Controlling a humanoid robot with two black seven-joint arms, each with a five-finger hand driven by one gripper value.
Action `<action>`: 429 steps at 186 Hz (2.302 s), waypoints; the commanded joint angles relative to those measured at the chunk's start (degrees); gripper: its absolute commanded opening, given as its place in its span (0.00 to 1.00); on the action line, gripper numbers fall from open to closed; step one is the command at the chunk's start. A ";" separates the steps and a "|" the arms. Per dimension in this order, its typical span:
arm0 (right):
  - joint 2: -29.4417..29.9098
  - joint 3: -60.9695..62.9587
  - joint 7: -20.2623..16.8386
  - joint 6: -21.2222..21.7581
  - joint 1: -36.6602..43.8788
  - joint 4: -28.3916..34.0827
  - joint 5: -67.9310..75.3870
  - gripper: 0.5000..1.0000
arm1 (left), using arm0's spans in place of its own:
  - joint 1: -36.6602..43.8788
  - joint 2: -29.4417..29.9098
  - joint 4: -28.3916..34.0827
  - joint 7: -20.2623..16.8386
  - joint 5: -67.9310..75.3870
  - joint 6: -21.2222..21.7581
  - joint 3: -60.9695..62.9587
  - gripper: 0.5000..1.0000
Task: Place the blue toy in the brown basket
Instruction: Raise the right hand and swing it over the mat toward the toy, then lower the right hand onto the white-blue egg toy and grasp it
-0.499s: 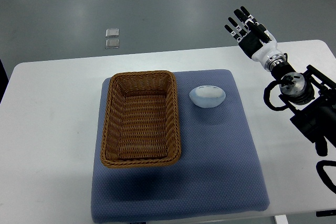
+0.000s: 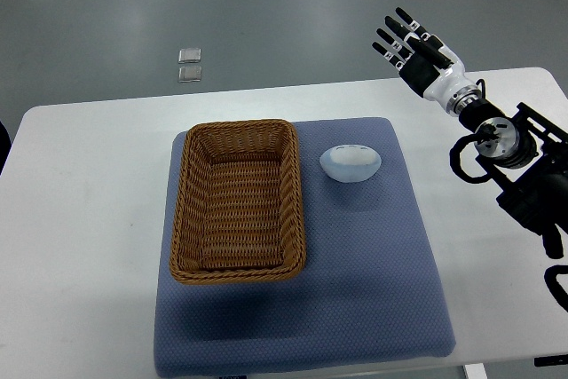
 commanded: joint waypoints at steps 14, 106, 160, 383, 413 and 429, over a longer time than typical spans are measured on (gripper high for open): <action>-3.10 -6.93 -2.63 2.22 3.84 0.06 -9.02 0.83 | 0.00 0.00 -0.52 0.05 -0.03 -0.09 0.17 1.00; -8.37 -47.80 -11.86 12.41 32.05 1.73 -39.43 0.83 | -0.17 0.00 -0.52 -0.04 0.06 -0.18 0.26 1.00; -7.67 -61.42 -12.73 16.19 43.04 7.61 -39.08 0.83 | -0.17 0.00 -0.52 0.04 0.06 -0.18 0.17 1.00; -5.12 -61.25 -15.02 5.65 30.03 15.18 -45.94 0.81 | -0.17 0.00 -0.52 0.05 0.06 -0.18 0.26 1.00; -5.12 -61.16 -14.84 4.15 28.63 14.74 -45.94 0.80 | -0.17 0.00 -0.52 0.05 0.06 -0.18 0.26 1.00; -5.12 -61.16 -14.76 3.54 27.84 14.74 -45.94 0.72 | -0.17 0.00 -0.52 0.05 0.06 -0.18 0.26 1.00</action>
